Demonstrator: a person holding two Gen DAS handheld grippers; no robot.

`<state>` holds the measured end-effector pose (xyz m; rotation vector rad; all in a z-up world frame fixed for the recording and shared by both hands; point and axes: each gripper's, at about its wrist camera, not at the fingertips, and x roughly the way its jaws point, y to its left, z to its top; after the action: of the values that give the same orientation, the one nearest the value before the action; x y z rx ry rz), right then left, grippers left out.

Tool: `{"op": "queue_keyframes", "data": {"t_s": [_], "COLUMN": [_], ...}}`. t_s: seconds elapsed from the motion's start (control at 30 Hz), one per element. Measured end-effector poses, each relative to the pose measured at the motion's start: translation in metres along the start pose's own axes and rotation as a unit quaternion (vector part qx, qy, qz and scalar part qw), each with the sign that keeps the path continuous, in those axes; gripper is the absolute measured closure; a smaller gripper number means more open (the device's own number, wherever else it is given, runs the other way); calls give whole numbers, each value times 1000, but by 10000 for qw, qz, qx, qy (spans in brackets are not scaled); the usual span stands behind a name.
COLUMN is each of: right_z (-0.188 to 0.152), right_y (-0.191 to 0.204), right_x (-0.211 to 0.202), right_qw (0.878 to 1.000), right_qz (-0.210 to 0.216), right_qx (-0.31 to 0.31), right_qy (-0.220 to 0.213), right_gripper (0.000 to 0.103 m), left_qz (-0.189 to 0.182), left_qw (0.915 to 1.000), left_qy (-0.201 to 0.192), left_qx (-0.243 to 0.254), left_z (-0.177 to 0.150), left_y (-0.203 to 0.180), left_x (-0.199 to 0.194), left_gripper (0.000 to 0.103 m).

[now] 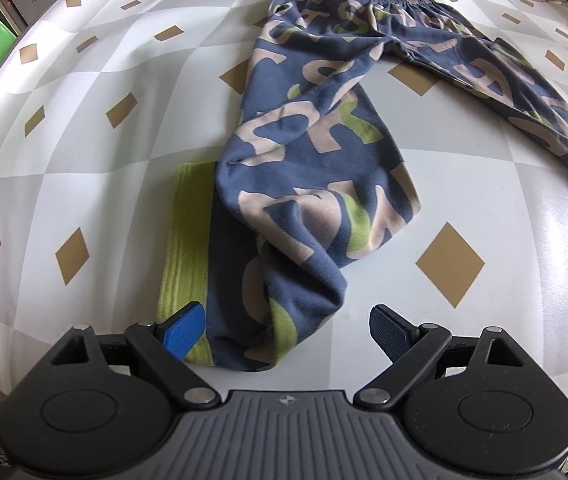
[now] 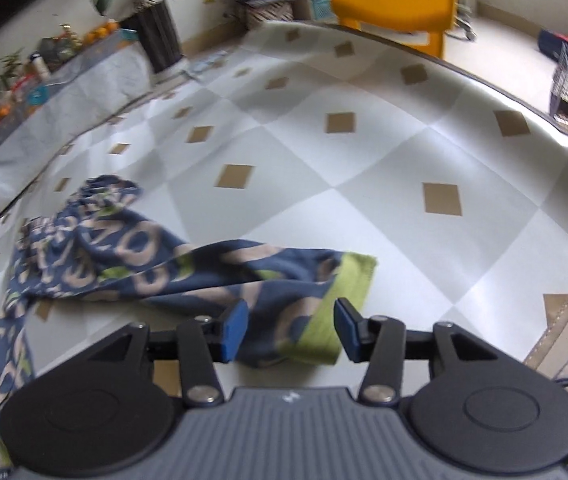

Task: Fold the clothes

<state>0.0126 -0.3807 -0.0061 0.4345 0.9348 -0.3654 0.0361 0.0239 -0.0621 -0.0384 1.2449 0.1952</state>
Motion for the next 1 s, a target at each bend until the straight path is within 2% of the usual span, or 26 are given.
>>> {"op": "queue_keyframes", "data": {"t_s": [0.2, 0.37, 0.83, 0.87, 0.93, 1.0], "right_z": [15, 17, 20, 20, 19, 19], "right_y": [-27, -30, -11, -10, -5, 0], "right_x": [37, 60, 99, 100, 101, 101], "right_qw": [9967, 9945, 9966, 9968, 9969, 9966], "right_qz": [-237, -305, -701, -700, -756, -829], "right_qx": [743, 962, 423, 373, 218, -26], "right_qy": [211, 283, 101, 69, 7, -19], "right_gripper": [52, 50, 45, 46, 56, 74], "left_qz": [-61, -85, -127, -121, -105, -95], "left_qw": [10000, 9999, 9996, 9995, 9995, 9995], "left_qy": [47, 108, 265, 279, 302, 306], "left_qx": [27, 29, 26, 27, 30, 43], "left_z": [3, 5, 7, 7, 7, 8], "left_y": [-9, -13, -18, -18, -18, -19], "left_x": [4, 8, 18, 19, 21, 22], "left_gripper": [13, 13, 13, 13, 13, 13]}}
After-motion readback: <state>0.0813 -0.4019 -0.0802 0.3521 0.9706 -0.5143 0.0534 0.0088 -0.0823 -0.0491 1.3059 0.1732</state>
